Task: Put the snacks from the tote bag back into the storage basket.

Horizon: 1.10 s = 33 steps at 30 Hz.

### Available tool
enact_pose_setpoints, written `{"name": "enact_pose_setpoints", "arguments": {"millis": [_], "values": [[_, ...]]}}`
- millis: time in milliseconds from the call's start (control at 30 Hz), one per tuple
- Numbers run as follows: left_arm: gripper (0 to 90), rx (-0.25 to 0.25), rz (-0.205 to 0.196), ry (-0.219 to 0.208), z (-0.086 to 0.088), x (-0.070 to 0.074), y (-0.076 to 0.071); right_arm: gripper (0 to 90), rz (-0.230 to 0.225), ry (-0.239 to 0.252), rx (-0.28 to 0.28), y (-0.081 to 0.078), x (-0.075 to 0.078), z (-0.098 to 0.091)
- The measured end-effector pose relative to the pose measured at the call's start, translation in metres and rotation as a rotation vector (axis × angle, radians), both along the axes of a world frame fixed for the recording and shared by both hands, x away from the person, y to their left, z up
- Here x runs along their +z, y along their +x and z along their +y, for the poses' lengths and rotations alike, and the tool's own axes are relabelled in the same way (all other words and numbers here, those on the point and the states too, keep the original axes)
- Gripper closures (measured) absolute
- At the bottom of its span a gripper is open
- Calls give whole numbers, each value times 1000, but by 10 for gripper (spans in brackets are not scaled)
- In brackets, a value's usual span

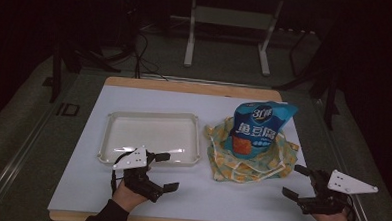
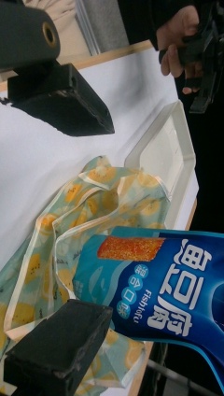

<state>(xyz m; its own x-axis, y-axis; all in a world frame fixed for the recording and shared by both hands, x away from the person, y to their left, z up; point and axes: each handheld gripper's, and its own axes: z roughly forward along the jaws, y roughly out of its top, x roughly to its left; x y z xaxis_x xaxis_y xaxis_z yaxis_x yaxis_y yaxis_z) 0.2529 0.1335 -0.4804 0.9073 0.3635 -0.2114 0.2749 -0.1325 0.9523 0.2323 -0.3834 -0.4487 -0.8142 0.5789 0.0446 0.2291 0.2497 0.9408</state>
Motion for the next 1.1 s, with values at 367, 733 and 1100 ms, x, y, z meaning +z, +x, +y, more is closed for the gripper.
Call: {"name": "enact_pose_setpoints", "arguments": {"millis": [367,733,1100], "values": [[4,-10,13,6,-11,1,14,110,-9,-54,3,8,0,7],[4,-12,0,27,-29,4,26,110,0,-35,7,18,5,9],[4,-36,2,22,-48,6,43,129,-11,-34,-3,30,9,4]]}}
